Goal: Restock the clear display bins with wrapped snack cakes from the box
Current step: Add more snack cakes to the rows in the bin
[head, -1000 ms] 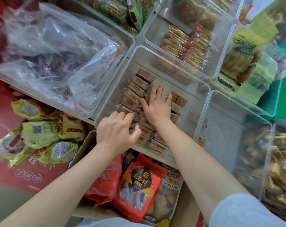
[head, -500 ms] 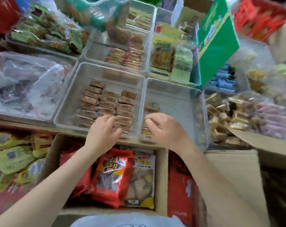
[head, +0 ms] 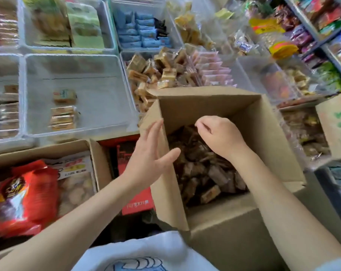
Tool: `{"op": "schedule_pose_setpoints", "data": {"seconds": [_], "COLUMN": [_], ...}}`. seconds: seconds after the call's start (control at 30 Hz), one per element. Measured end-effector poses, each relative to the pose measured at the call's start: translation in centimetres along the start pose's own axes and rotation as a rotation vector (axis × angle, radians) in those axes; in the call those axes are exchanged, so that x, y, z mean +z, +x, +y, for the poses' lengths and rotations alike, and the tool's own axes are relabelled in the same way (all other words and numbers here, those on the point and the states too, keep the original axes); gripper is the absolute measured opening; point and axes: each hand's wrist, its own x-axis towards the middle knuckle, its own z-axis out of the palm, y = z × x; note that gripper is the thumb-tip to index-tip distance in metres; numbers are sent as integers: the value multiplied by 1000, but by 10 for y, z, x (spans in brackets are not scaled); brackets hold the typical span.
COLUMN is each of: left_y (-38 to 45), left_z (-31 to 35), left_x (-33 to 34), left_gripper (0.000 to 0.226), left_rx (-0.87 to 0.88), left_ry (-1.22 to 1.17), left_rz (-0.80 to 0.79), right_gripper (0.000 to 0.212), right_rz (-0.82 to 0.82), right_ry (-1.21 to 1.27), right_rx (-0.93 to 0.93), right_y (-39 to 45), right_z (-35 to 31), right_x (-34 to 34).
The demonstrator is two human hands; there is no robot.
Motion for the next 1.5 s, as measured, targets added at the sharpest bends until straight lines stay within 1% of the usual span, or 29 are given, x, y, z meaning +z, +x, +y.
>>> {"op": "schedule_pose_setpoints", "data": {"seconds": [0.07, 0.17, 0.23, 0.27, 0.3, 0.33, 0.37, 0.4, 0.43, 0.53, 0.6, 0.63, 0.67, 0.7, 0.73, 0.77, 0.8, 0.87, 0.97, 1.03, 1.13, 1.2, 1.23, 1.27, 1.33, 1.37, 1.43, 1.5], "left_y": [3, 2, 2, 2, 2, 3, 3, 2, 1, -1, 0, 0, -1, -2, -3, -4, -5, -5, -6, -6, -8, -17, -23, -28, -38, -43, -52, -56], "left_z": [1, -2, 0, 1, 2, 1, 0, 0, 0, 4, 5, 5, 5, 5, 6, 7, 8, 12, 19, 19, 4, -12, -22, -32, -54, -64, -83, -105], "left_x": [17, 28, 31, 31, 31, 30, 30, 29, 29, 28, 25, 23, 19, 15, 10, 4, -2, -17, -44, -66, -104, -133, -149, -165, -198, -215, -251, -285], "left_gripper": [80, 77, 78, 79, 78, 78, 78, 78, 78, 78, 78, 77, 76, 72, 67, 63, 62, 67, 74, 71, 47, 26, 21, 22, 29, 35, 46, 55], "left_rx": [-15, -38, -46, -53, -59, -62, -62, -63, -64, -59, -55, -63, -85, -112, -137, -152, -157, -144, -134, -190, -331, -376, -379, -380, -383, -390, -389, -377], "left_ry": [5, -69, -101, -105, -106, -106, -105, -102, -102, -122, -134, -153, -188, -239, -281, -307, -323, -386, -507, -555, -613, -598, -583, -573, -559, -548, -477, -395], "left_rz": [16, 51, 83, 91, 97, 101, 104, 107, 109, 114, 90, 69, 45, 23, 12, 16, 33, 78, 75, 89, 154, 186, 194, 206, 247, 275, 338, 380], "right_gripper": [30, 31, 34, 40, 51, 63, 72, 73, 69, 49, 37, 29, 25, 28, 35, 43, 49, 53, 52, 52, 45, 37, 33, 29, 20, 18, 28, 36], "right_rz": [-152, -379, -626, -771, -892, -965, -1003, -1009, -998, -930, -816, -740, -676, -646, -657, -694, -739, -787, -799, -794, -738, -730, -730, -716, -640, -588, -481, -439], "right_ry": [-81, -217, -307, -327, -331, -332, -337, -339, -322, -166, 86, 275, 495, 735, 946, 1107, 1205, 1272, 1252, 1202, 1013, 867, 759, 605, 329, 280, 256, 214], "right_rx": [26, -21, -42, -26, 1, 7, -13, -37, -44, 80, 213, 276, 319, 332, 307, 263, 209, 122, 109, 128, 136, 156, 135, 64, -162, -261, -429, -560], "right_y": [7, 18, 24, 25, 23, 19, 14, 11, 10, 29, 45, 49, 51, 49, 47, 44, 42, 37, 36, 37, 44, 54, 60, 67, 78, 83, 92, 105], "right_z": [23, 34, 35, 36, 37, 40, 42, 46, 51, 59, 63, 63, 61, 56, 52, 45, 35, 11, -35, -67, -123, -165, -186, -205, -242, -262, -301, -337], "right_x": [13, 40, 63, 76, 89, 101, 111, 120, 125, 108, 78, 61, 43, 27, 13, 1, -8, -16, -17, -13, 1, 17, 27, 37, 53, 61, 79, 104]}}
